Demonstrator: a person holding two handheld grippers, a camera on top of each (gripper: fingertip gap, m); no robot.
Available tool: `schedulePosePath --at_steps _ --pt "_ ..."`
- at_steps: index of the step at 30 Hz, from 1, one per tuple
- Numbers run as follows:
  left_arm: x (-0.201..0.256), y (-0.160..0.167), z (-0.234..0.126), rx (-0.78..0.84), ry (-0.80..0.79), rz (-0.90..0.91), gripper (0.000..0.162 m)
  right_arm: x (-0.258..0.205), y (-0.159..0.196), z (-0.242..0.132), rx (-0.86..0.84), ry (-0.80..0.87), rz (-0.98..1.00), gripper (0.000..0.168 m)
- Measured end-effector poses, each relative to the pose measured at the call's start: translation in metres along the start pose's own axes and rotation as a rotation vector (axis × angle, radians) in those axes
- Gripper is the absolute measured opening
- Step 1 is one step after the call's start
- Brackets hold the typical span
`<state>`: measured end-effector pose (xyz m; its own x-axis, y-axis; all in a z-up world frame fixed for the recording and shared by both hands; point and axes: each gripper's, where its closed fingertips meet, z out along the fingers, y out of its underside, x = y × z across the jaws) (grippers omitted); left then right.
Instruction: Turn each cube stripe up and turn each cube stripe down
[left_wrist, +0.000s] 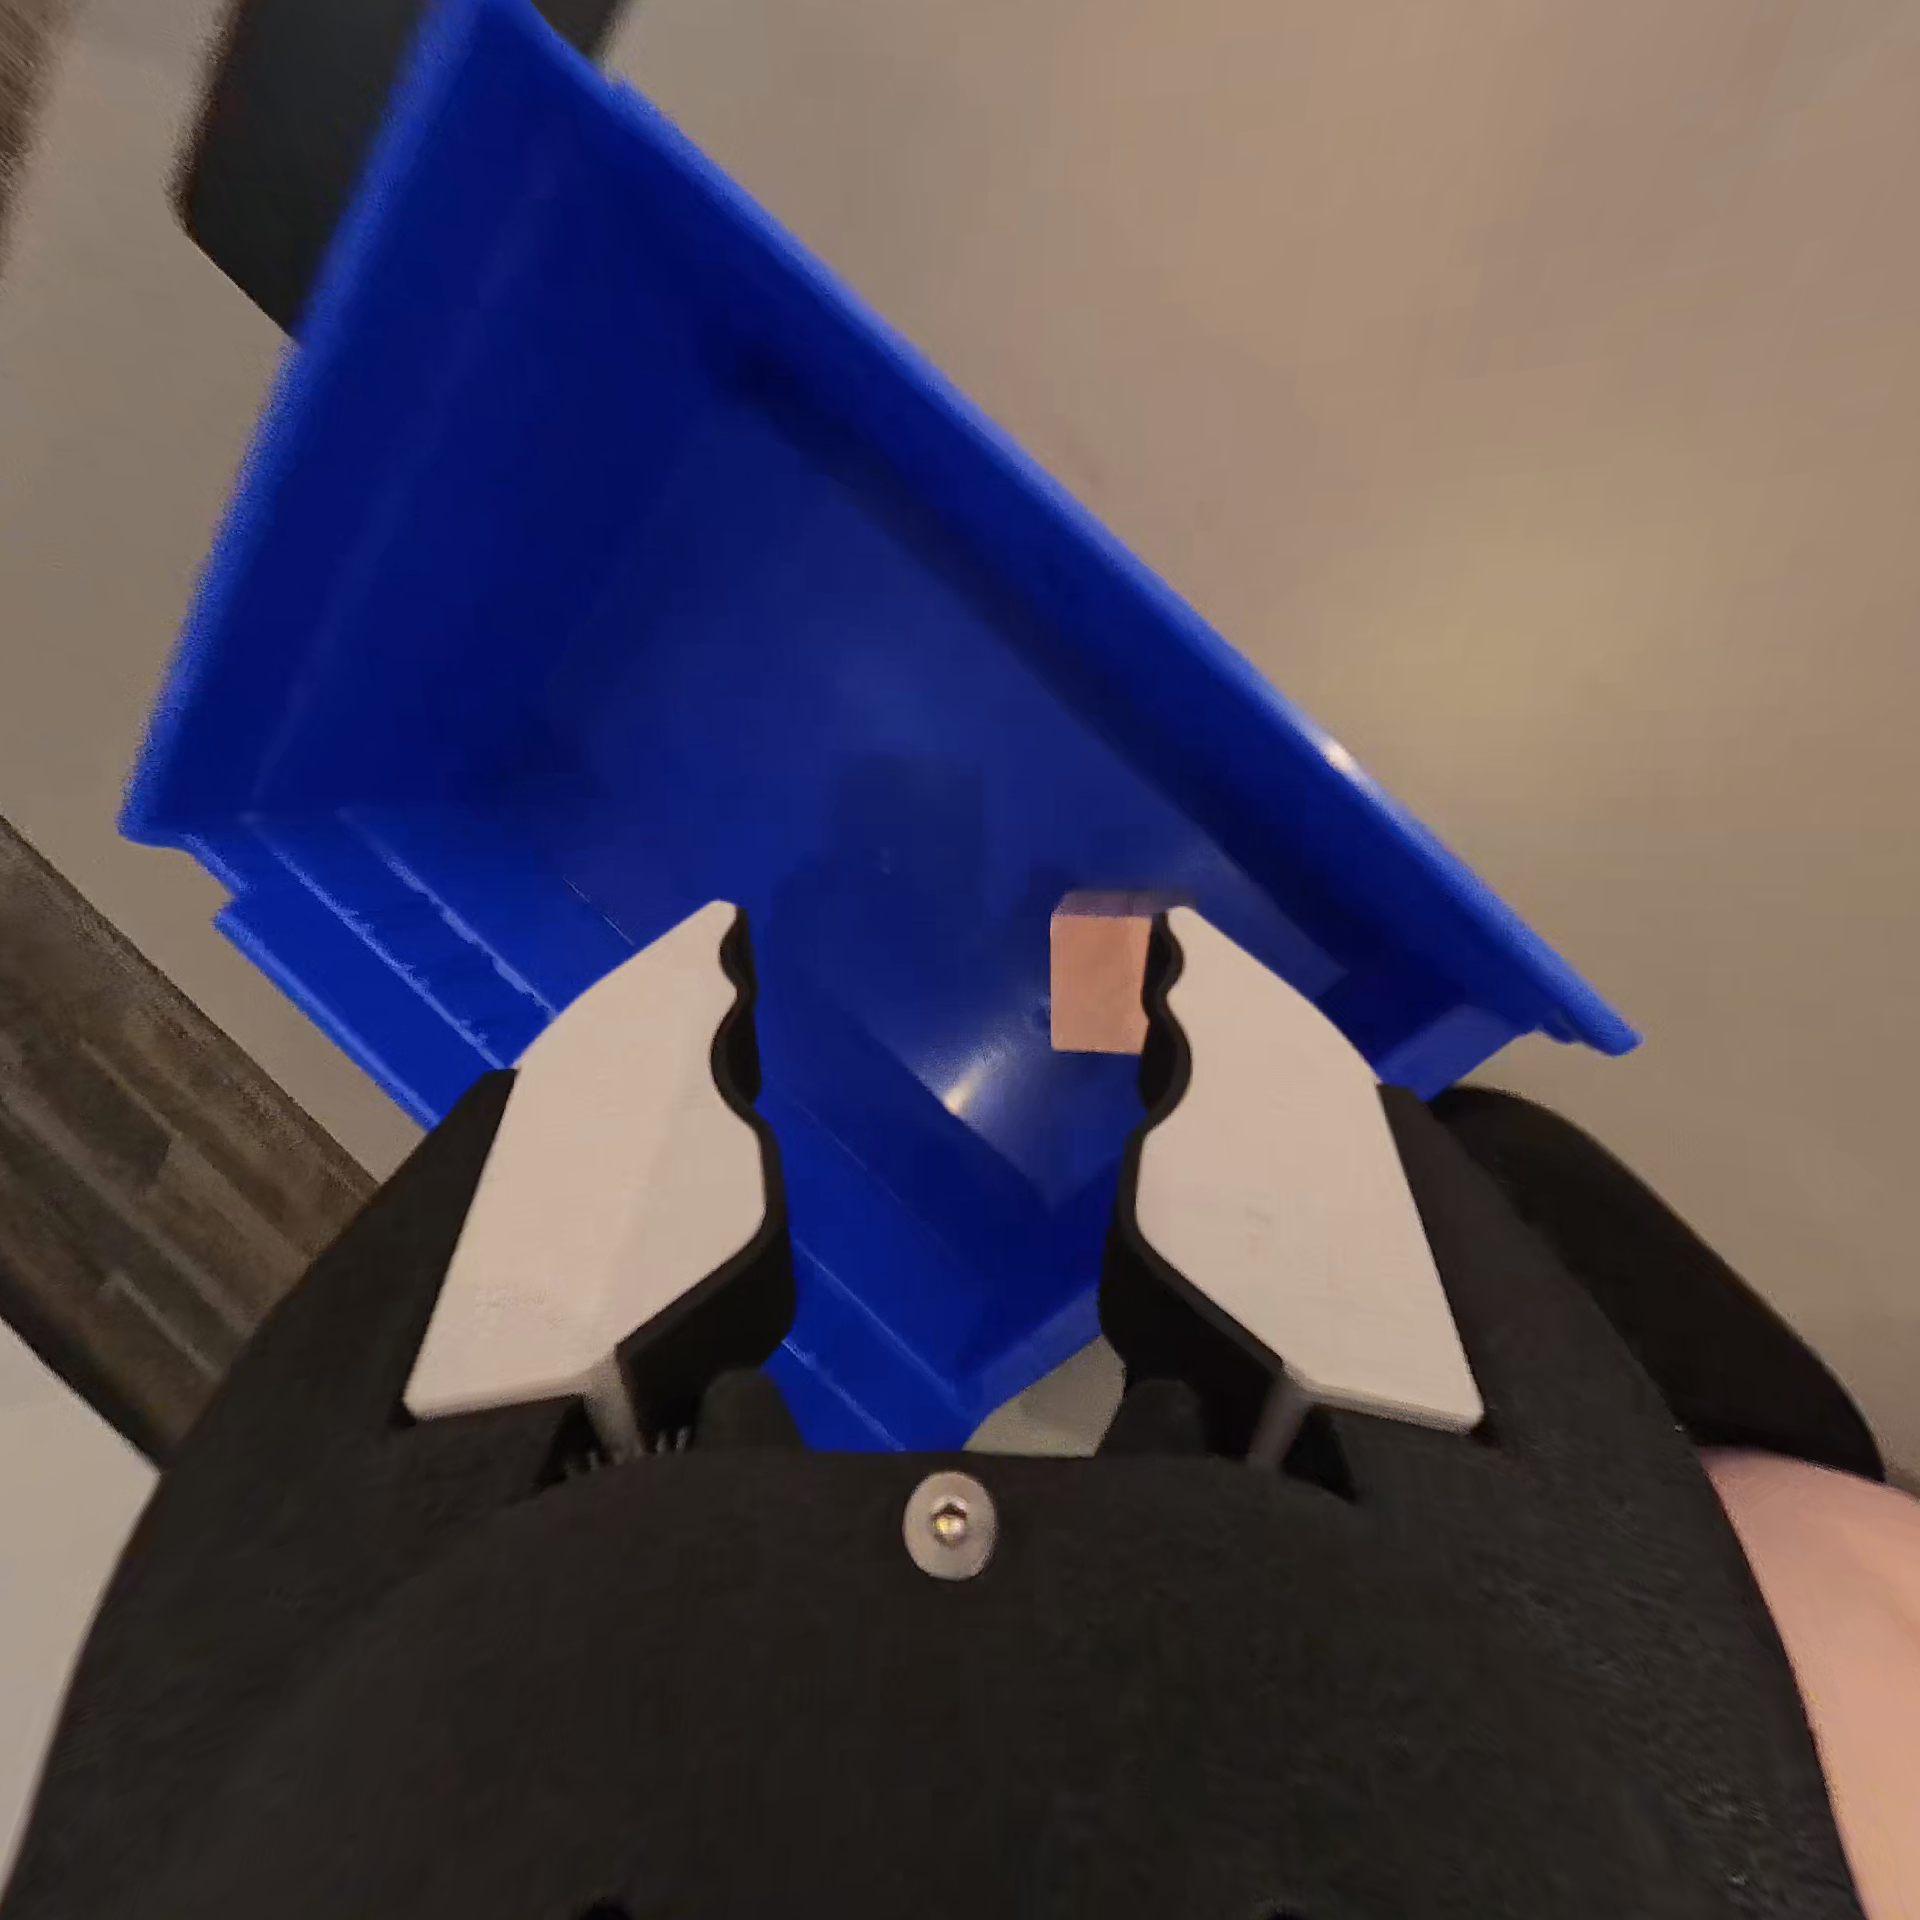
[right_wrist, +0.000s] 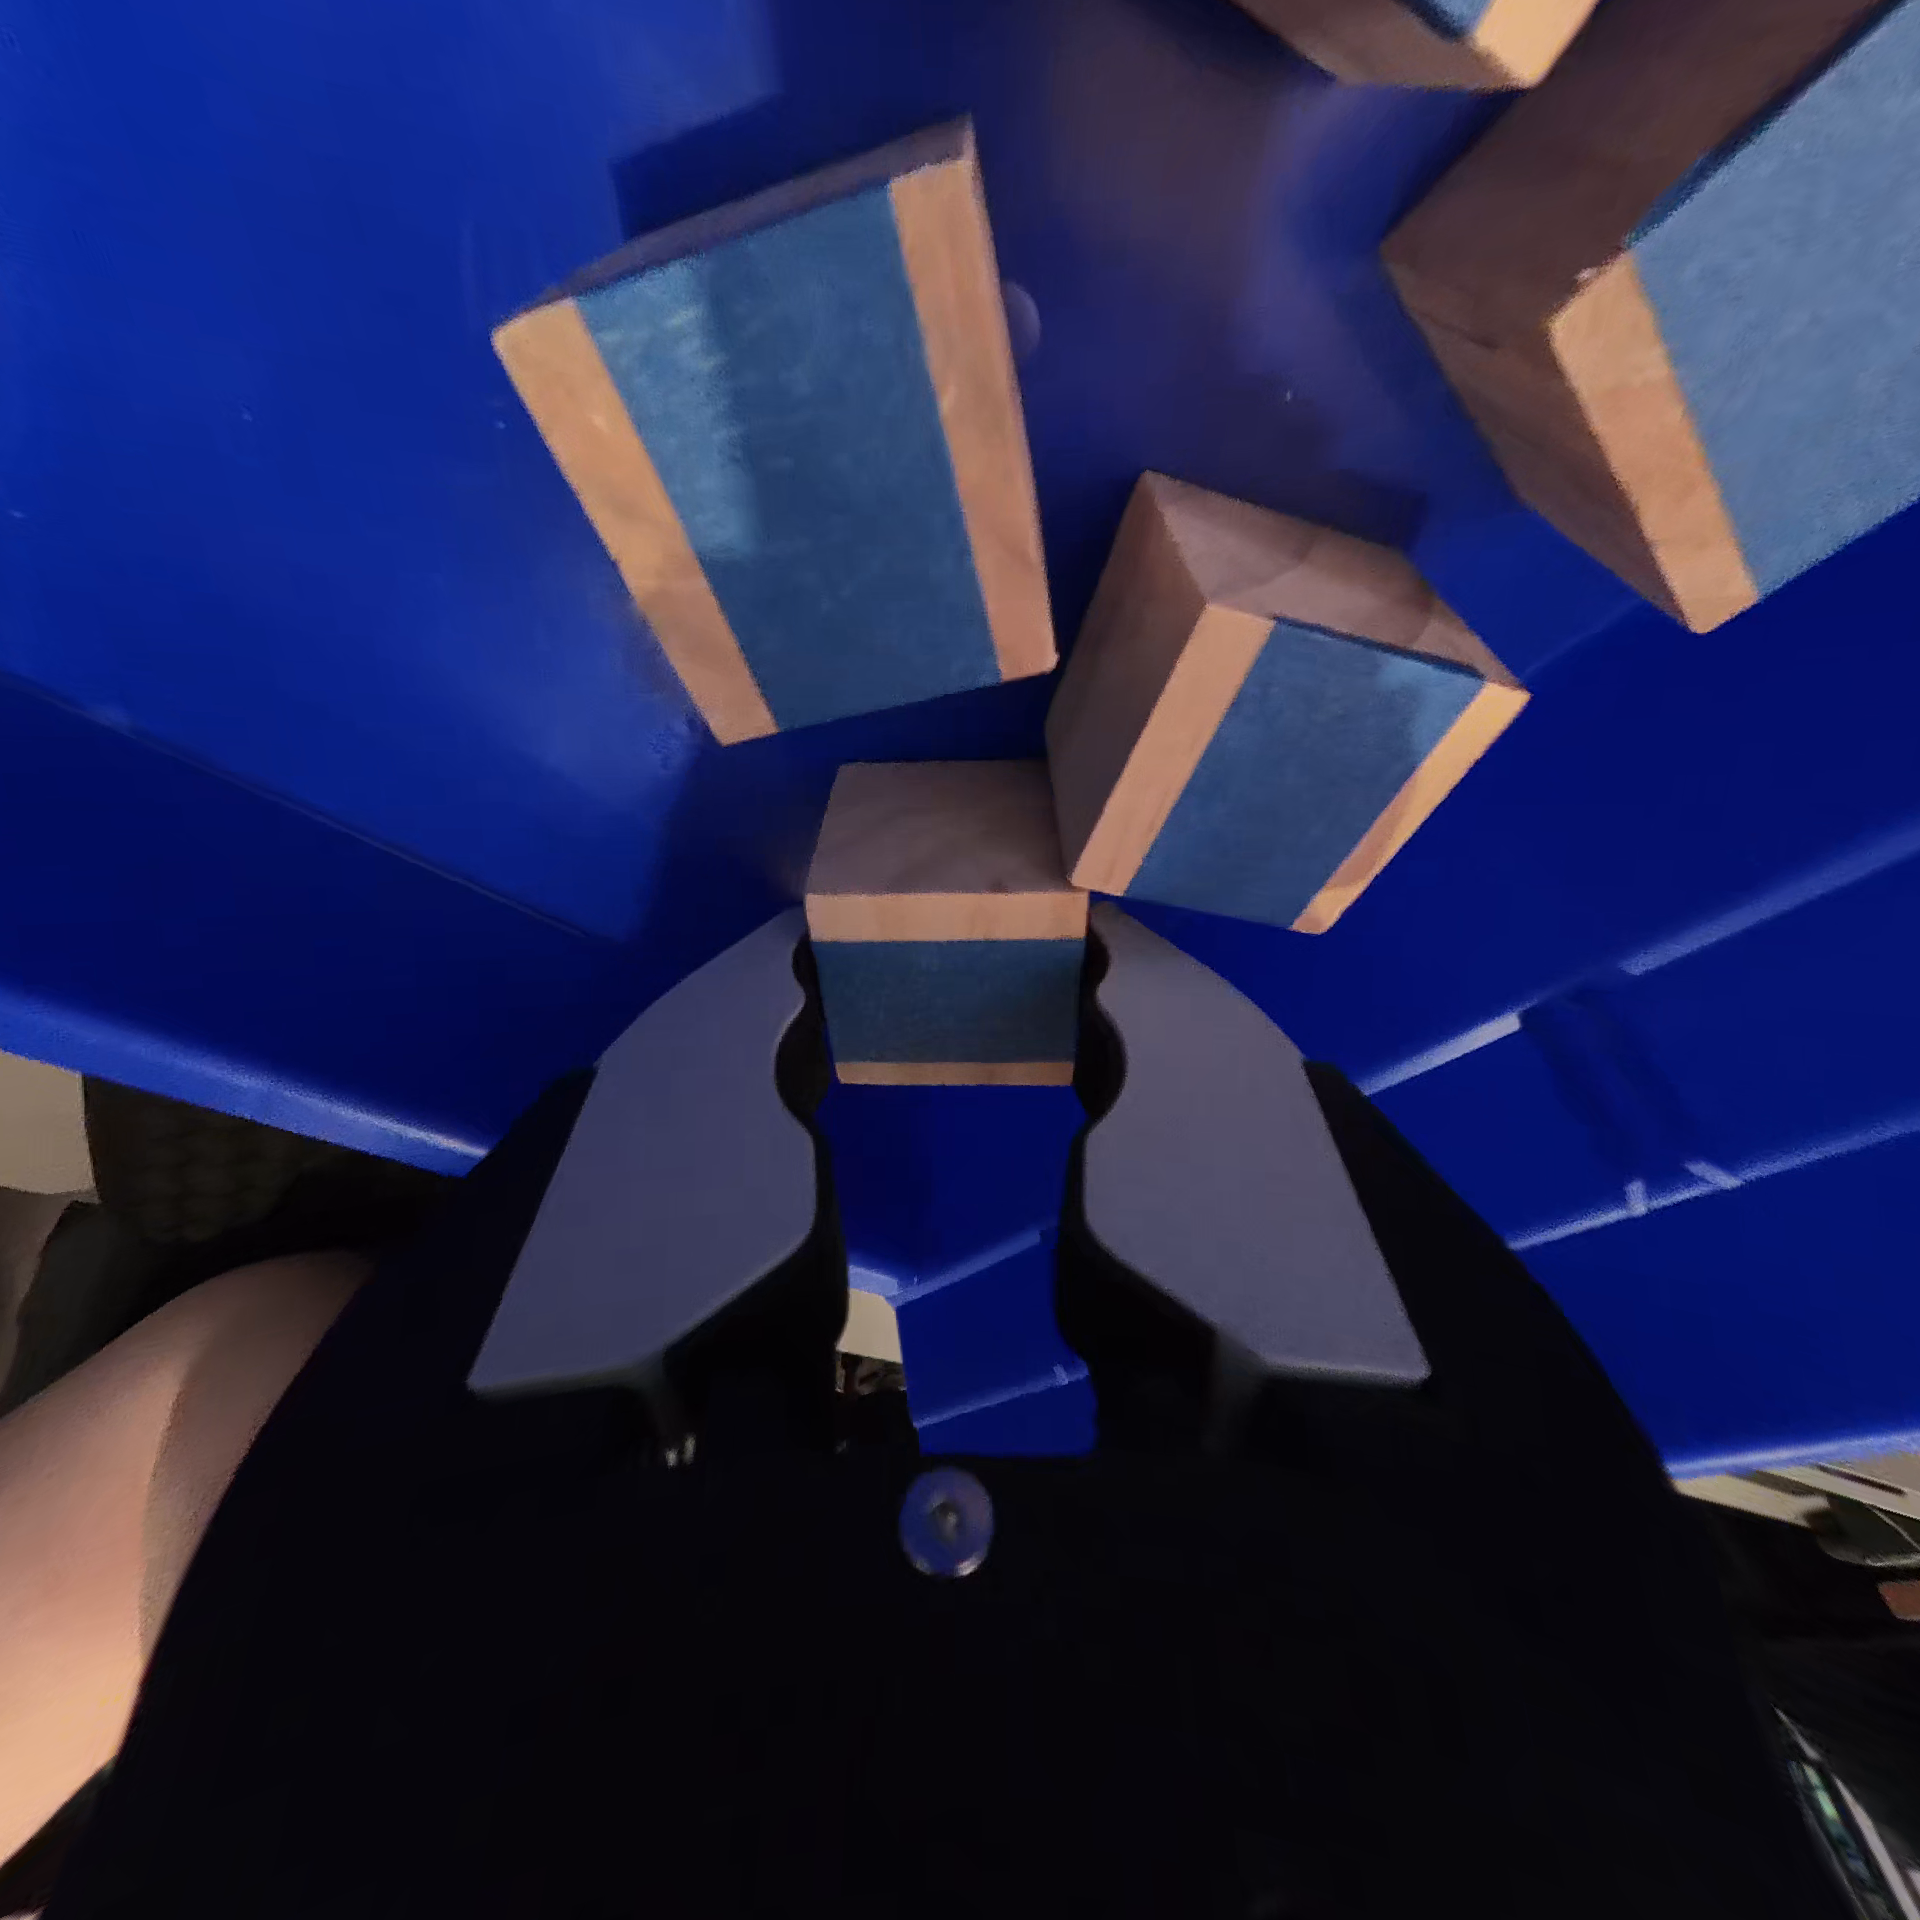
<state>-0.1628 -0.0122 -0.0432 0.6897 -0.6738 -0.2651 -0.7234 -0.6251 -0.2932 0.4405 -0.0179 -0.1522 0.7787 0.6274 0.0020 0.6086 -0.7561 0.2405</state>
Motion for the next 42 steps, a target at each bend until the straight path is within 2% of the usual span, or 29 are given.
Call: schedulePosePath --at_steps 1,8,12,21,25,28,30,32,34,40,42 --pt "0.005 0.008 0.007 -0.055 0.028 0.009 0.072 -0.001 0.000 0.001 0.002 -0.007 0.000 0.047" --pt "0.038 0.039 0.041 -0.302 0.215 0.017 0.075 0.002 -0.004 -0.010 0.093 -0.028 0.052 0.052" --pt "0.041 0.054 0.054 -0.441 0.221 -0.005 0.077 0.006 0.001 -0.024 0.154 -0.006 0.072 0.053" --pt "0.042 0.064 0.067 -0.490 0.273 -0.012 0.069 0.011 0.026 -0.062 0.286 0.090 0.132 0.052" --pt "0.046 0.066 0.075 -0.539 0.292 0.009 0.062 0.010 0.035 -0.081 0.355 0.149 0.152 0.051" --pt "0.053 0.067 0.077 -0.552 0.349 0.001 0.048 0.009 0.039 -0.096 0.406 0.199 0.161 0.051" --pt "0.048 0.067 0.077 -0.549 0.334 -0.008 0.047 0.010 0.040 -0.107 0.441 0.248 0.176 0.050" --pt "0.032 0.065 0.074 -0.514 0.266 -0.005 0.047 0.013 0.038 -0.122 0.493 0.309 0.187 0.050" --pt "0.020 0.056 0.066 -0.412 0.237 -0.036 0.047 0.015 0.032 -0.142 0.568 0.382 0.187 0.051" --pt "-0.022 0.016 0.011 0.061 0.158 -0.184 0.047 0.005 -0.005 -0.220 0.930 0.573 0.114 0.051" --pt "-0.017 -0.004 -0.010 0.214 0.260 -0.242 0.047 -0.011 -0.019 -0.251 1.083 0.632 0.036 0.057"
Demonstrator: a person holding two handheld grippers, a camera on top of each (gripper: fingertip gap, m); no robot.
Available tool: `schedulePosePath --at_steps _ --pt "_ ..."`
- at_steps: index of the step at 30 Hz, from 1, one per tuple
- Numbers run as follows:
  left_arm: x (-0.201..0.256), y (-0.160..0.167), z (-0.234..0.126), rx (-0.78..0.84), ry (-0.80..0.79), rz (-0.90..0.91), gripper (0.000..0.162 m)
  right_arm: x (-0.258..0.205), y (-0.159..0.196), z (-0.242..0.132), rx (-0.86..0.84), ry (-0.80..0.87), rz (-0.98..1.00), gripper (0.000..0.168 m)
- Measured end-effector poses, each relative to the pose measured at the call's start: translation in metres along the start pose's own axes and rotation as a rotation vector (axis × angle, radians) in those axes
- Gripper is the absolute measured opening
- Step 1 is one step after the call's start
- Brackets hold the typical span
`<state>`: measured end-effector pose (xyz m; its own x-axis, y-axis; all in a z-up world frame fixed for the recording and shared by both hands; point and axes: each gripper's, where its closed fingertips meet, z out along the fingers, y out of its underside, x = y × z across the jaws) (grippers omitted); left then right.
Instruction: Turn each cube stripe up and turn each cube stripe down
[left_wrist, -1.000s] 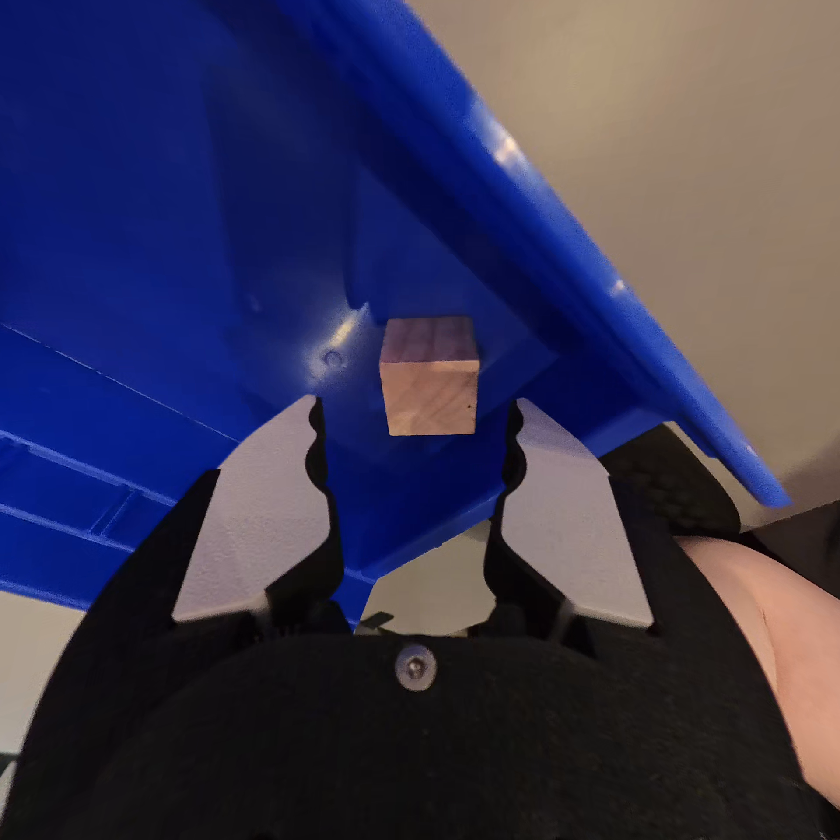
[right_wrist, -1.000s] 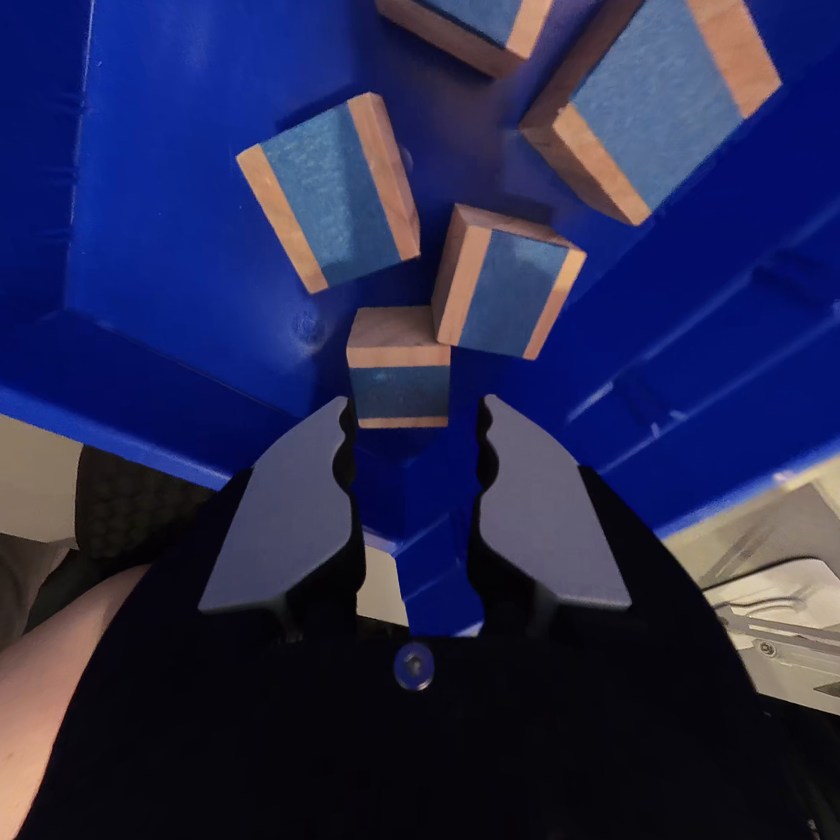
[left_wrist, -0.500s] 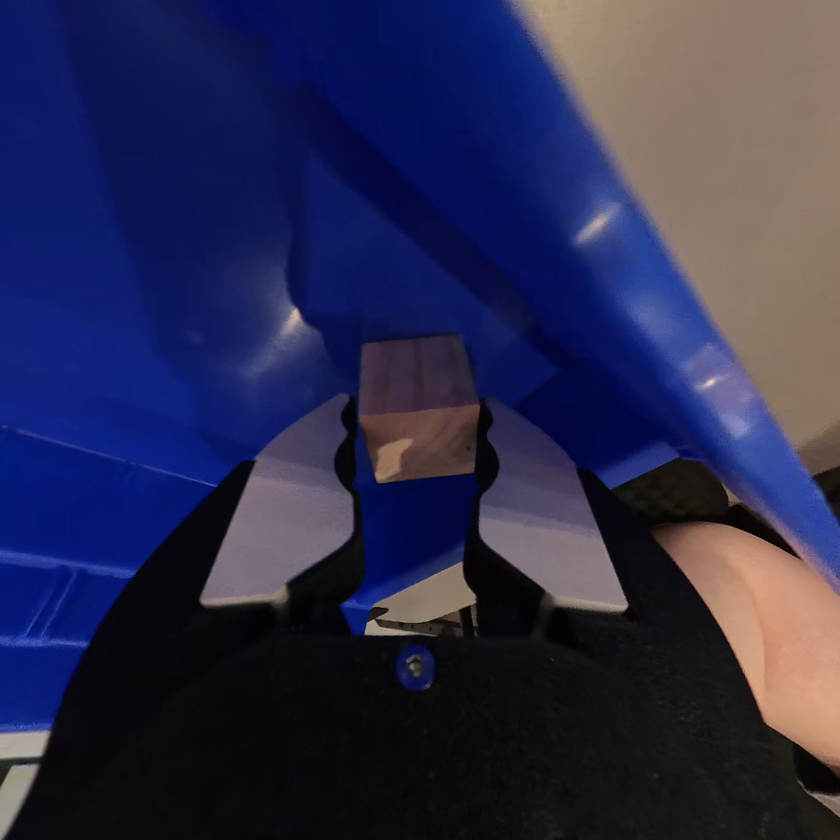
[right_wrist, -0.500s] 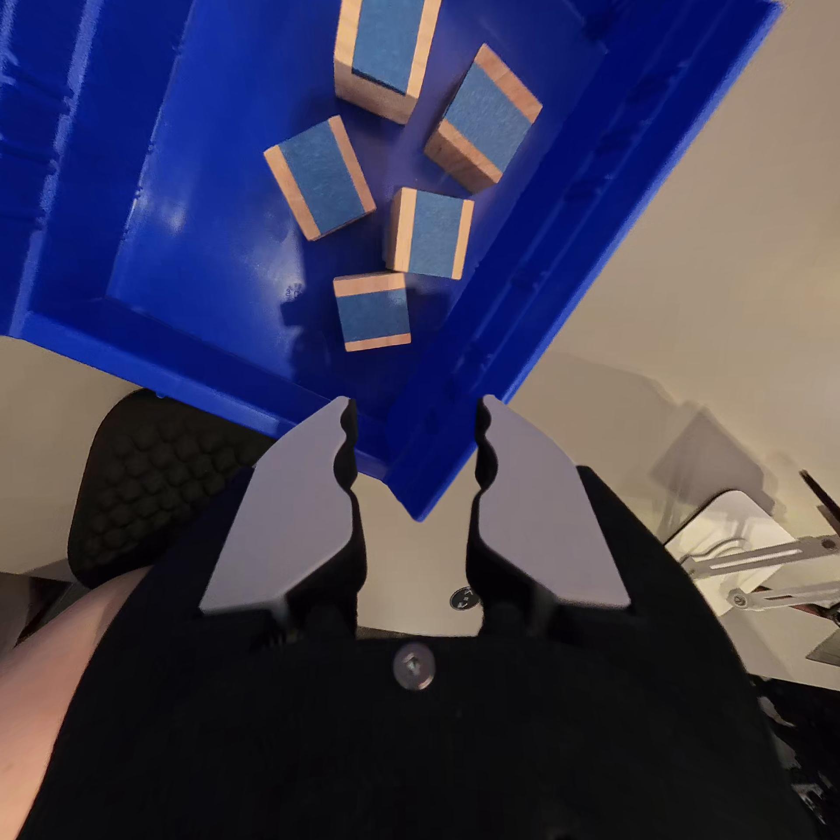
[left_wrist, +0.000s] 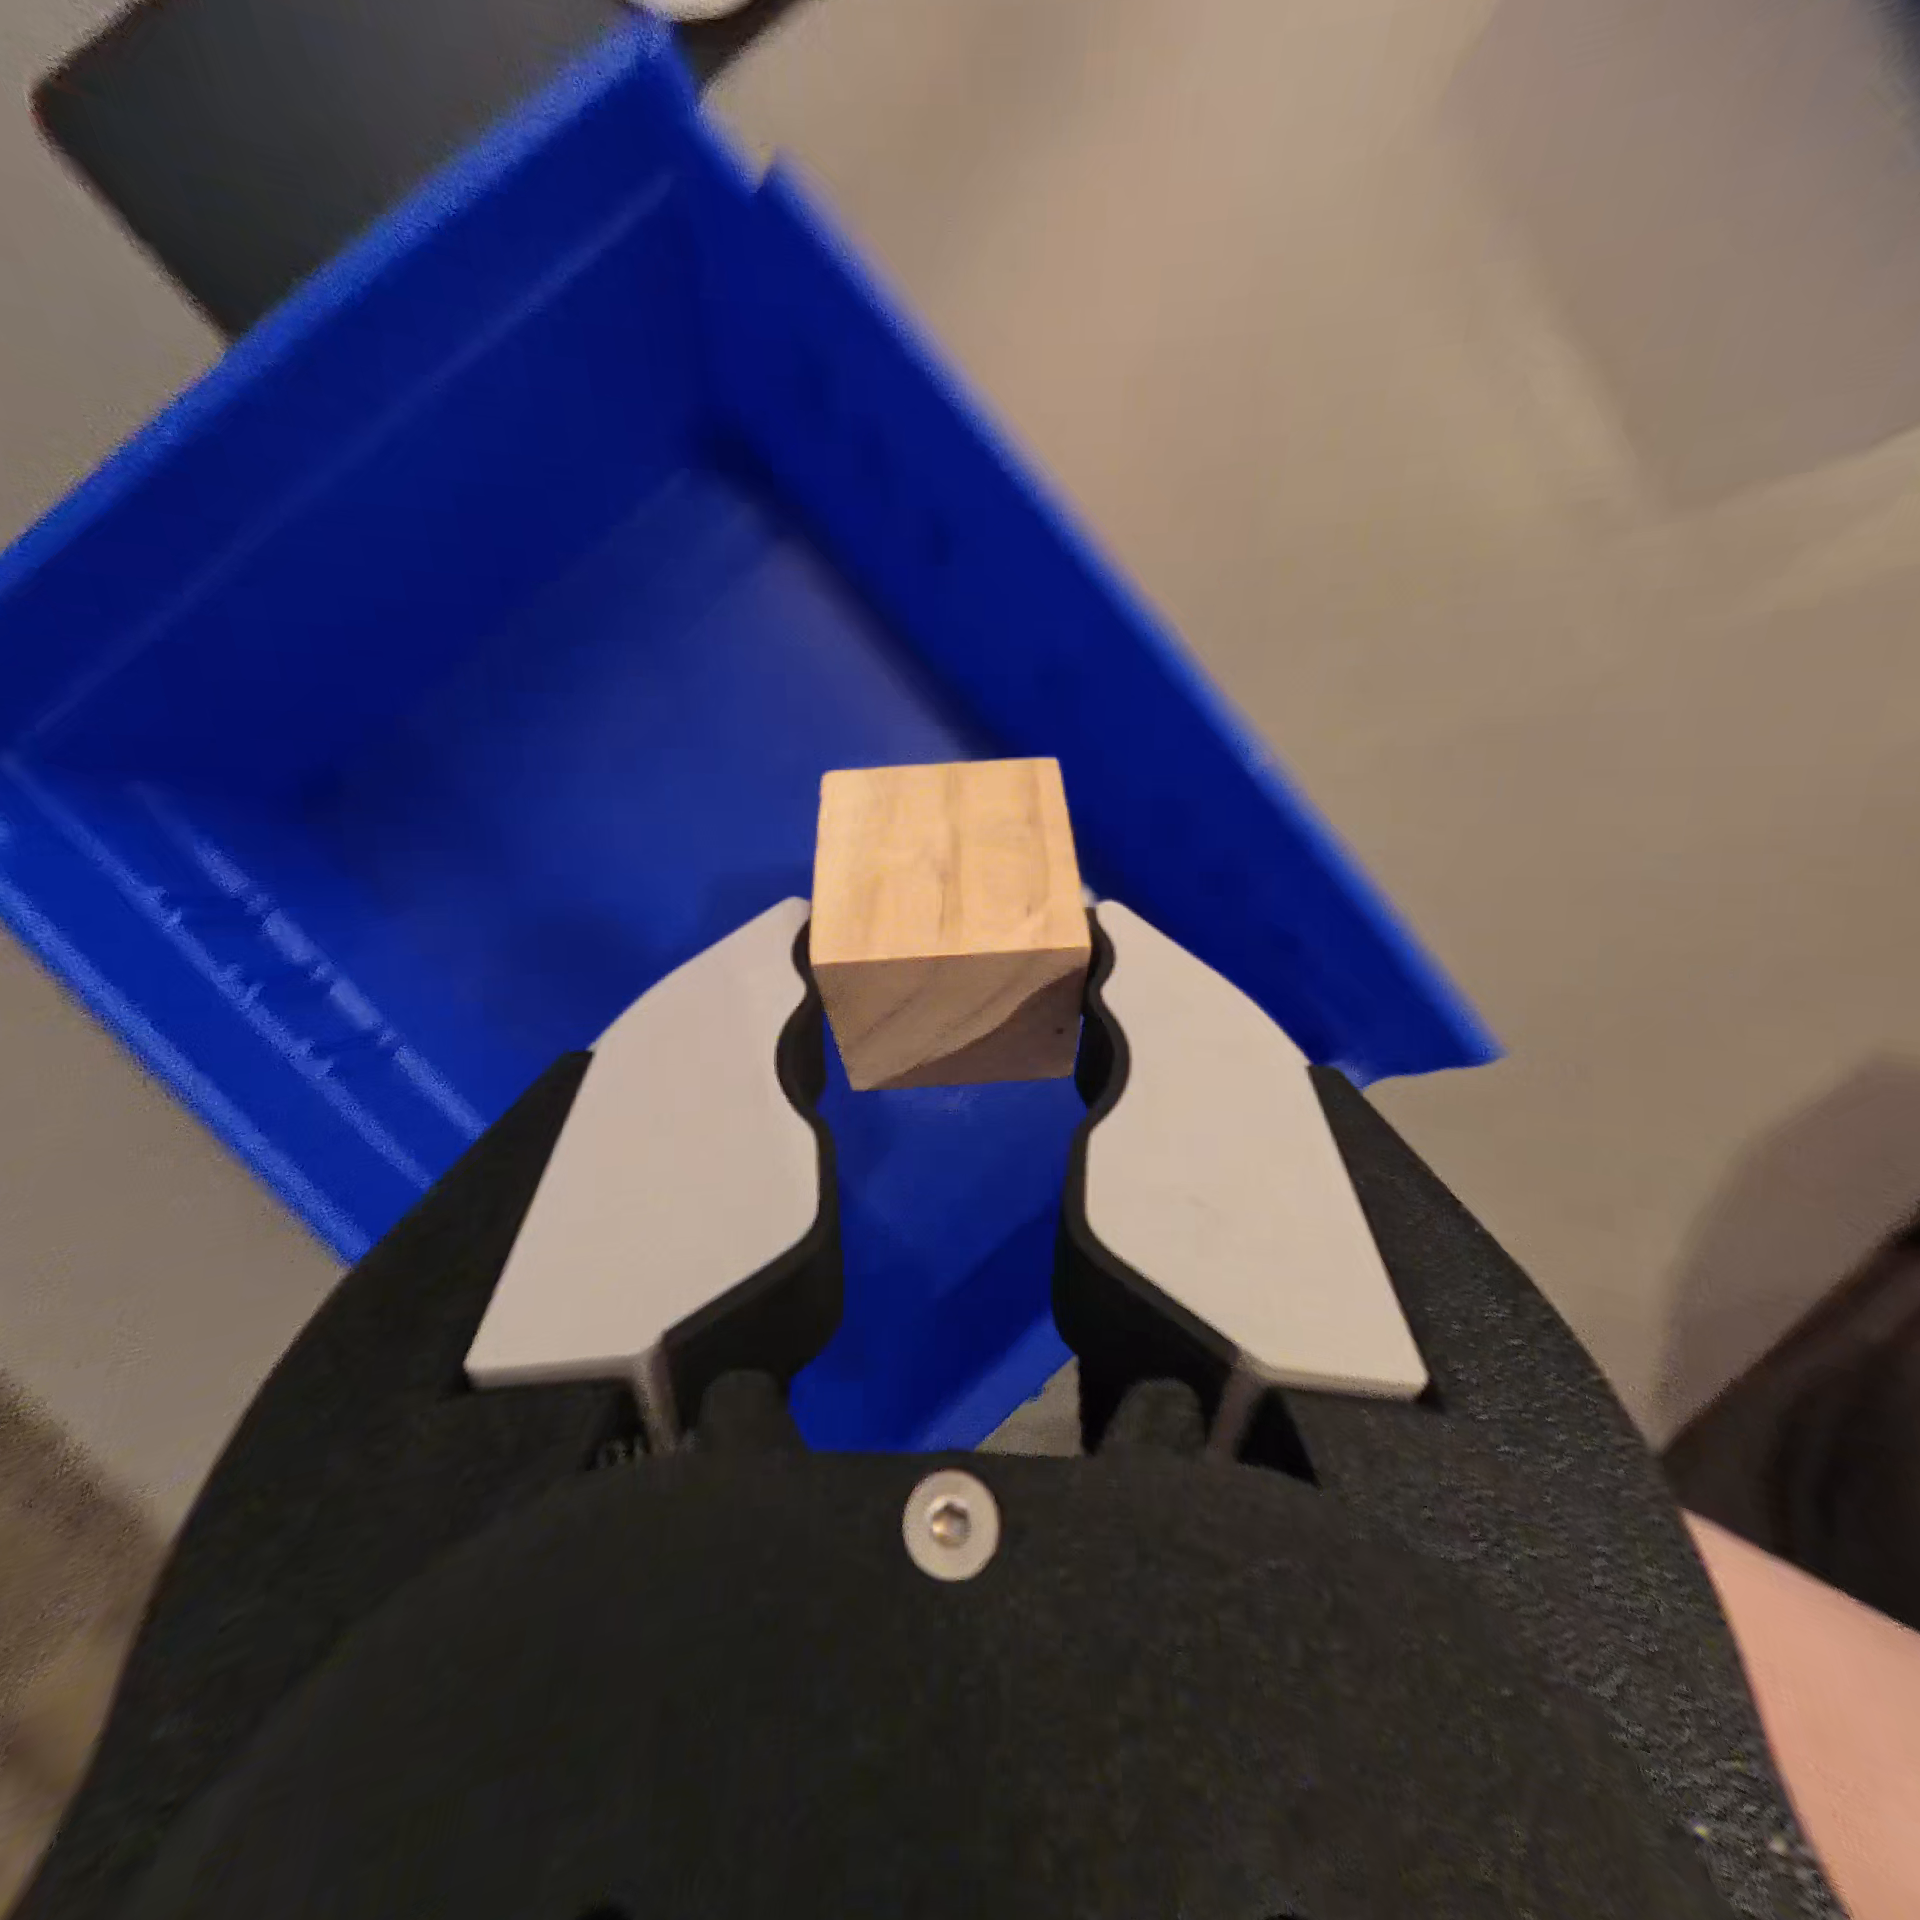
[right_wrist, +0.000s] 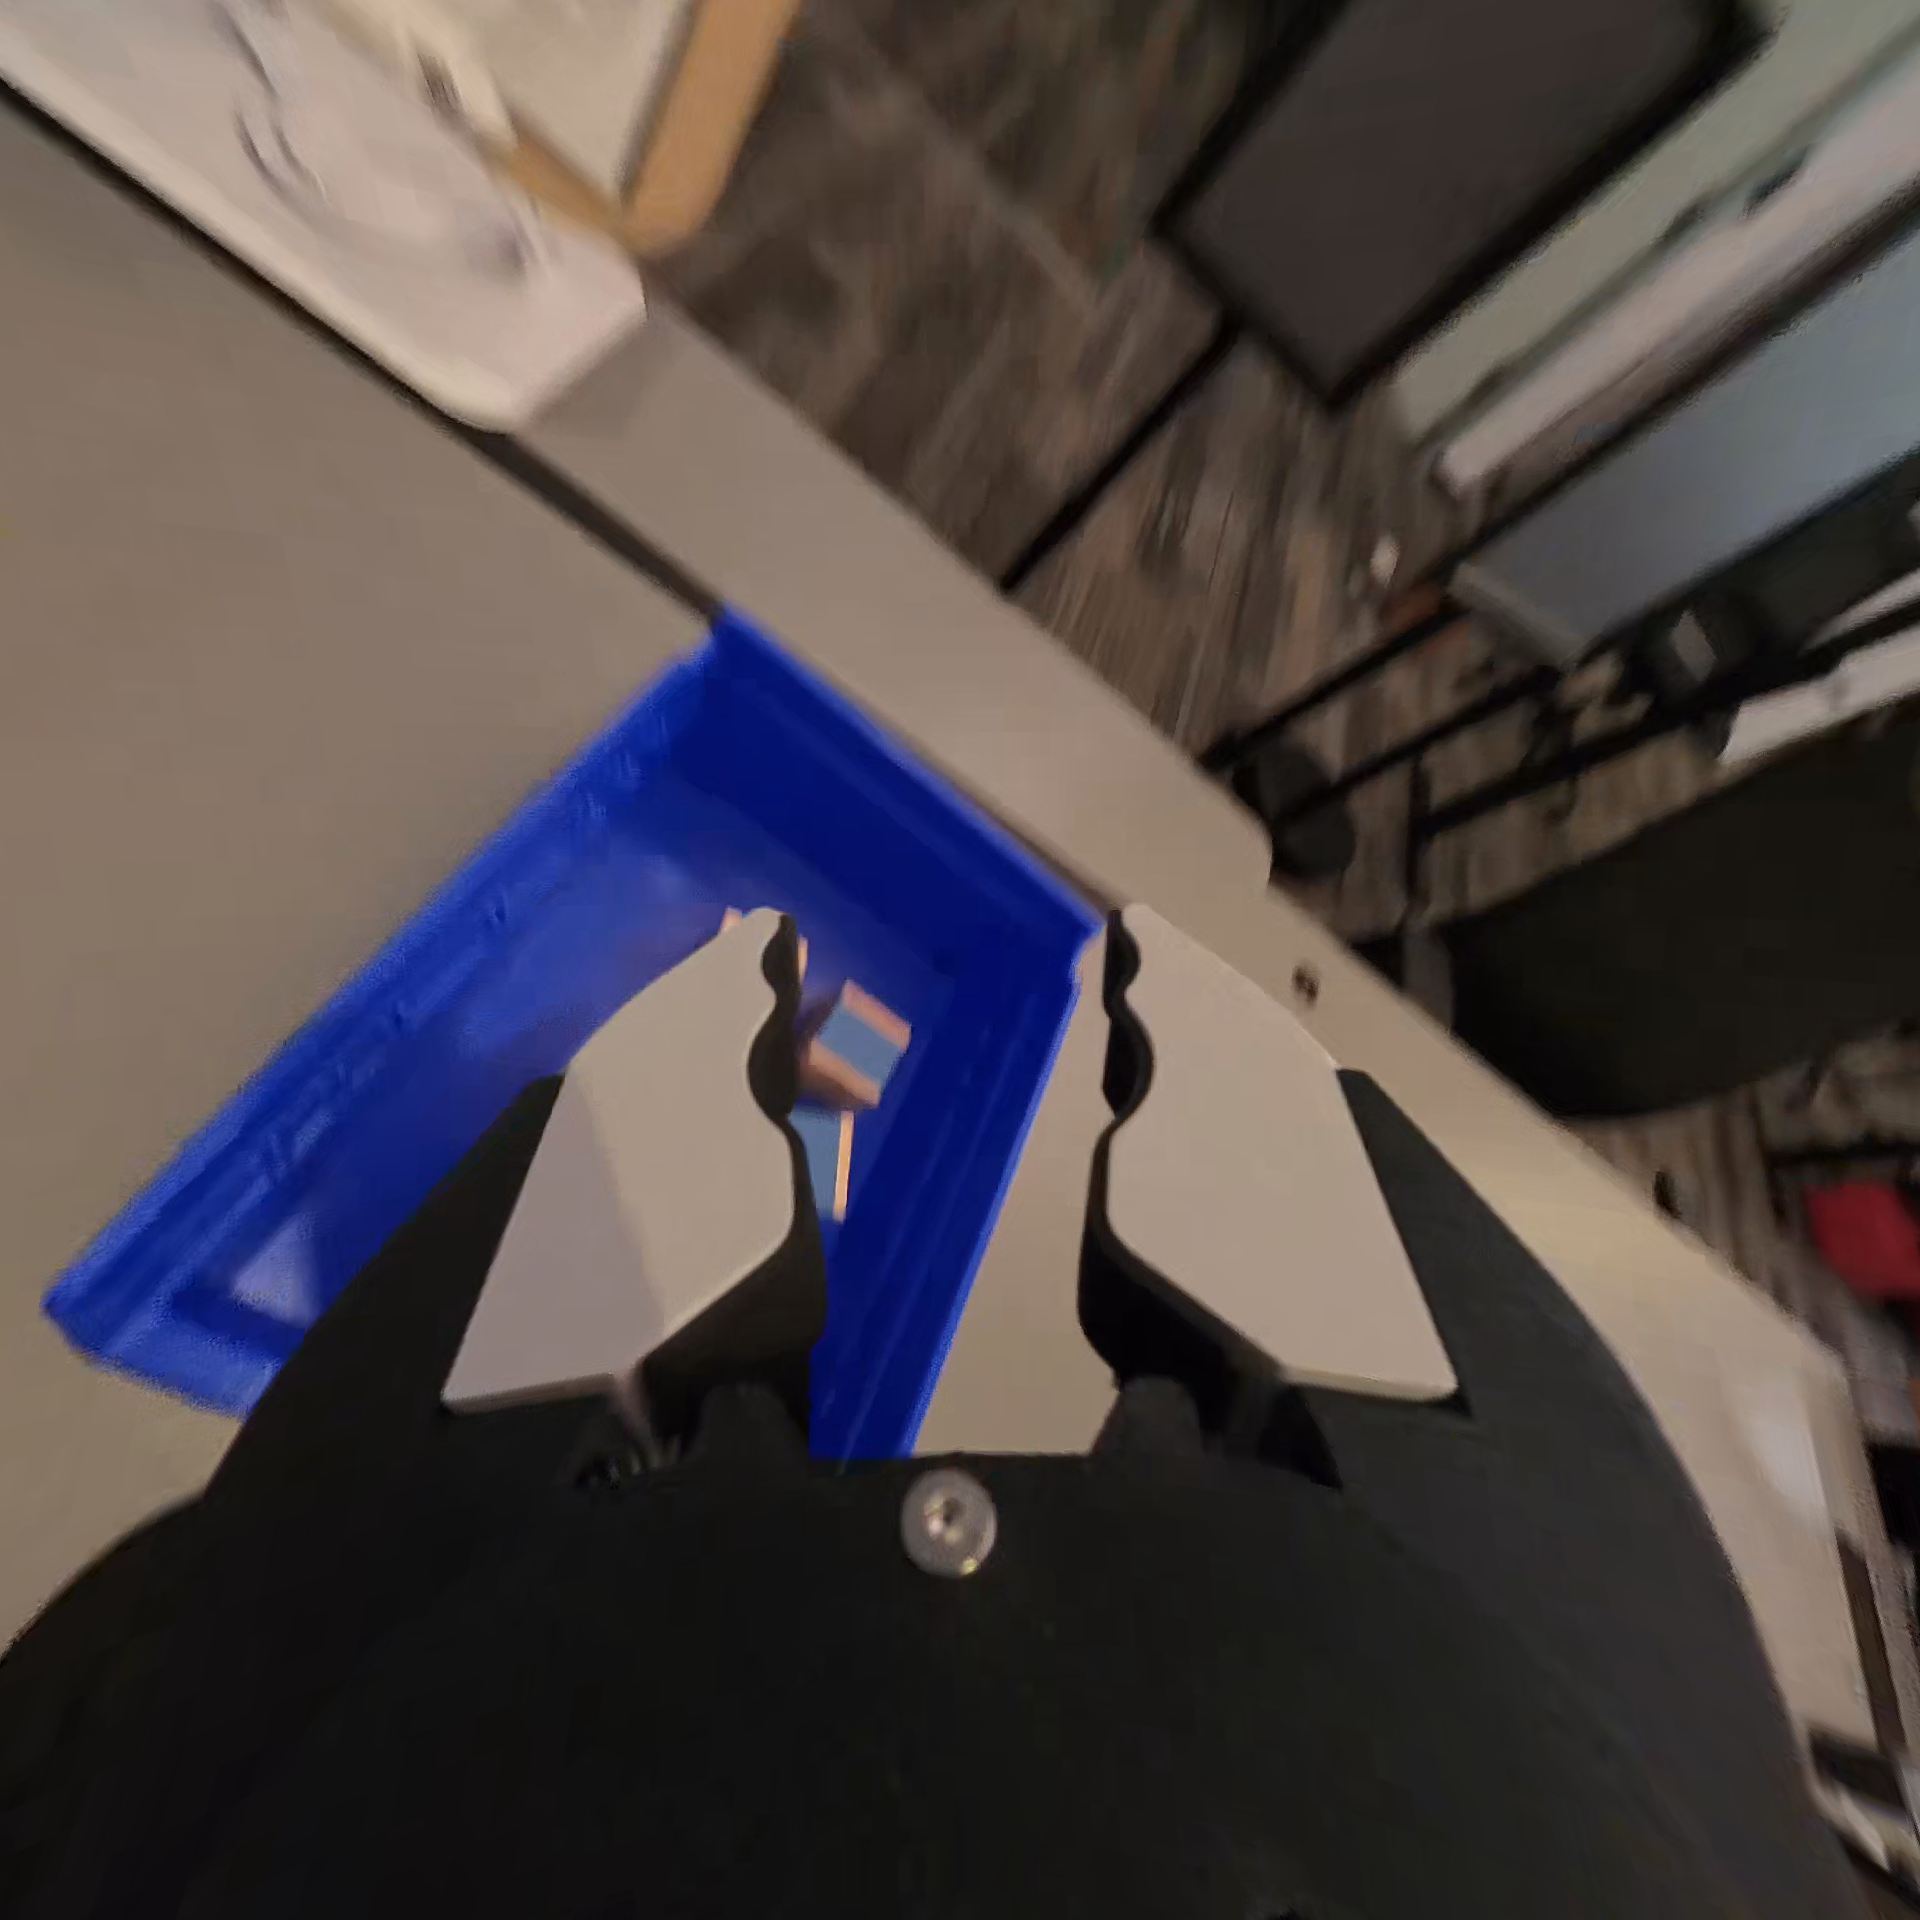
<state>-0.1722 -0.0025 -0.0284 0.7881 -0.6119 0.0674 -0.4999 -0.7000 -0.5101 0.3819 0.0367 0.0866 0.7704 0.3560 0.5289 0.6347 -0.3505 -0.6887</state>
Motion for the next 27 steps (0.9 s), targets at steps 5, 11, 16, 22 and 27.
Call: schedulePosePath --at_steps 5,11,16,22,27 --pt "0.057 -0.067 -0.032 0.343 0.339 -0.025 0.046 -0.044 -0.084 -0.032 0.464 -0.047 -0.126 0.065" --pt "0.122 -0.102 -0.045 0.441 0.621 0.056 0.045 -0.162 -0.126 -0.044 0.714 -0.346 -0.340 0.072" --pt "0.185 -0.117 -0.045 0.433 0.903 0.132 0.045 -0.261 -0.138 -0.044 0.858 -0.506 -0.464 0.079" --pt "0.242 -0.123 -0.019 0.323 1.114 0.172 0.045 -0.285 -0.145 -0.052 0.987 -0.479 -0.441 0.076" --pt "0.263 -0.126 -0.013 0.309 1.223 0.179 0.045 -0.288 -0.140 -0.046 0.969 -0.446 -0.506 0.064"
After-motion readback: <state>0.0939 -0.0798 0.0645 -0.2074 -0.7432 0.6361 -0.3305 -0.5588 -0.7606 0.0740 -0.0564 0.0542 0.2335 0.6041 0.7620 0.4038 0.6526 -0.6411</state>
